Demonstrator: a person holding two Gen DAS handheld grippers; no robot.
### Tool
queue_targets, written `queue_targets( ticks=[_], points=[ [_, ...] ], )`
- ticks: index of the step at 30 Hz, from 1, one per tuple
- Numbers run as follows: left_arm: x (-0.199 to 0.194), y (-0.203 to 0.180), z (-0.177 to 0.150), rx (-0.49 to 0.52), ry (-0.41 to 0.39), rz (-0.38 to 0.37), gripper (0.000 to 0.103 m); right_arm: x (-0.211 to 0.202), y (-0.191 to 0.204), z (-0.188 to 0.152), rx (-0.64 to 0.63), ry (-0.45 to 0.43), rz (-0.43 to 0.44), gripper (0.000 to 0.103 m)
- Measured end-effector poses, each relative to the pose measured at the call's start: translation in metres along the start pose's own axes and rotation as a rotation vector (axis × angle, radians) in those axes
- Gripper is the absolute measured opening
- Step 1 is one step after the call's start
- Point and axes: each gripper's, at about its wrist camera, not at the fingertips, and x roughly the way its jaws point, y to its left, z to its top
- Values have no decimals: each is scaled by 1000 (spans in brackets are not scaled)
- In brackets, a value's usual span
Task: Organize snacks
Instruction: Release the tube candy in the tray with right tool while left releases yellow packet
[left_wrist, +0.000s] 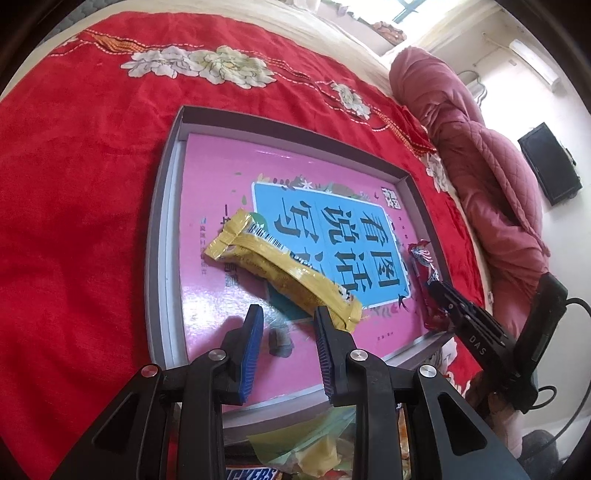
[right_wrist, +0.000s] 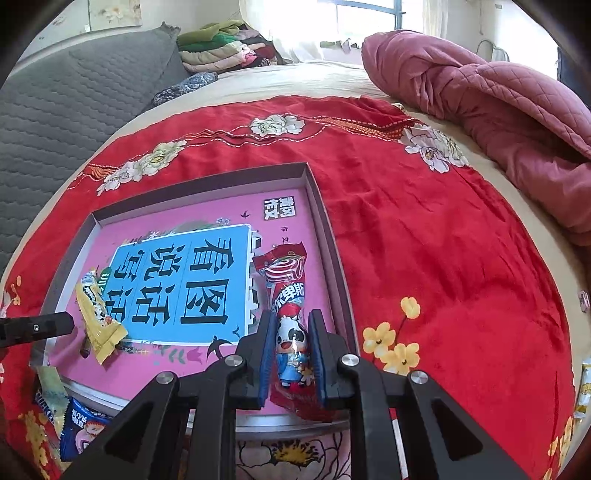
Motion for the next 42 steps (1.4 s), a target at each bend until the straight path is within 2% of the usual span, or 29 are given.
queue_targets(
  ticks=[8, 13, 24, 31, 35, 39, 42],
  points=[
    [-3, -1, 1, -2, -2, -5, 29, -6, -3, -2, 13, 10, 30, 19],
    [-11, -5, 1, 5, -13, -13, 42, -10, 0, -2, 4, 9, 45, 19],
    [-26, -11, -1, 28, -39, -12, 48, -22, 3, 0, -7, -9, 35, 20],
    [-32, -16, -3, 46, -51, -17, 49, -29, -4, 1, 10, -27, 6, 42],
    [-38, -19, -4, 56, -61, -17, 49, -35, -5, 3, 7, -45, -7, 46],
    [-44, -20, -5, 63, -72, -17, 59, -41, -1, 4, -7, -65, -9, 55],
    [-49, -20, -6, 64, -82, -21, 59, -48, 2, 5, -19, -81, -21, 64]
  ],
)
